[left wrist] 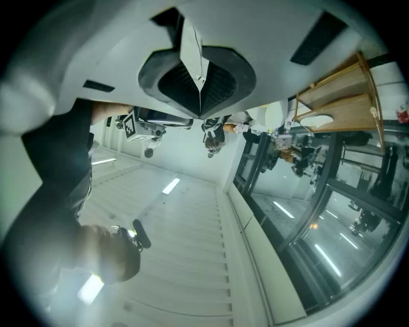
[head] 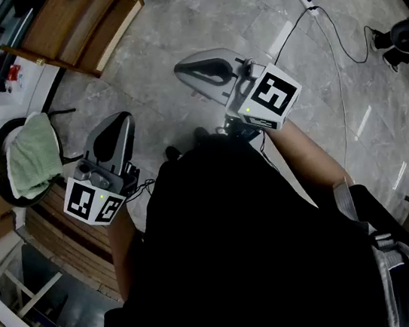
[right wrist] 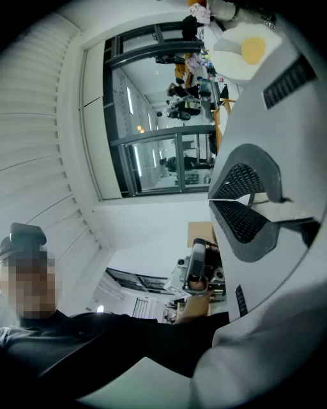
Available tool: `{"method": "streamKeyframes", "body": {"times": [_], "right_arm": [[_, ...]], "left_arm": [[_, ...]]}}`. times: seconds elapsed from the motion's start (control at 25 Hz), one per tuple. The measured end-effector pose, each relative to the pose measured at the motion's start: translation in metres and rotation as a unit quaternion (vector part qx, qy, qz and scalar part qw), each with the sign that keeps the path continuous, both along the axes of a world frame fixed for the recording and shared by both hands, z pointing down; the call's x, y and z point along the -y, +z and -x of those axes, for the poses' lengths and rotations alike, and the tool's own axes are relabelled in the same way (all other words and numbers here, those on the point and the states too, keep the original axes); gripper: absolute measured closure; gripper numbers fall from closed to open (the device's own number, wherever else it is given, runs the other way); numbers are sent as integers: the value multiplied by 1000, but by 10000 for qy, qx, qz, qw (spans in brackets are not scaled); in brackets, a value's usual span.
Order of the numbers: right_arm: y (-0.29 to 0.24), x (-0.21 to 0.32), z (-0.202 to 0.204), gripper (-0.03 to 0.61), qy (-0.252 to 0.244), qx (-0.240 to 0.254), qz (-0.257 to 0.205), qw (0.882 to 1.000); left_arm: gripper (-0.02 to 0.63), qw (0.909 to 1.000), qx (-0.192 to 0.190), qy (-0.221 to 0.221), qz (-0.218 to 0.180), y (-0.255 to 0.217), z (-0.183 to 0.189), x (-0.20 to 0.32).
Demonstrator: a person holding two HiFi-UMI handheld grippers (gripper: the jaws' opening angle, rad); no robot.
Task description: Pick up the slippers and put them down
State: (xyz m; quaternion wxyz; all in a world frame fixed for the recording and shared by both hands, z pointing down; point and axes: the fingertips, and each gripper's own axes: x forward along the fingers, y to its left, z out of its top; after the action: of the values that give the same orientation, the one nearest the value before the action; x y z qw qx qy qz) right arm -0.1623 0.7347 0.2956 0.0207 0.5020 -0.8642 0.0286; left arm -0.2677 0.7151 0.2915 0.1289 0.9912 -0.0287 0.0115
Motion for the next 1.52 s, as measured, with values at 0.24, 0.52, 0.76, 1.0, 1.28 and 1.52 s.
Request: {"method": "streamKeyframes", "body": {"times": [0.24, 0.52, 0.76, 1.0, 1.28, 1.52], "right_arm": [[1, -1, 14, 554, -167, -11, 9, 9999], [1, -8, 11, 552, -270, 56, -10, 9996], [8, -5, 7, 552, -276, 135, 29, 9995], [16, 5, 5, 552, -262, 228, 122, 9993], [30, 46, -1, 552, -193, 291, 373, 9987], [39, 108, 0, 552, -153, 159, 550, 9982]], "left_arm": [[601, 10000, 22, 45, -1, 2, 0, -2], [601, 9999, 130, 31, 19, 10, -9, -12], [603, 9998, 158, 51, 75, 16, -16, -11], [603, 9993, 300, 8, 211, 25, -12, -4], [603, 9985, 198, -211, 455, 31, 4, 45], [603, 9982, -79, -225, 549, 41, -6, 116]]}}
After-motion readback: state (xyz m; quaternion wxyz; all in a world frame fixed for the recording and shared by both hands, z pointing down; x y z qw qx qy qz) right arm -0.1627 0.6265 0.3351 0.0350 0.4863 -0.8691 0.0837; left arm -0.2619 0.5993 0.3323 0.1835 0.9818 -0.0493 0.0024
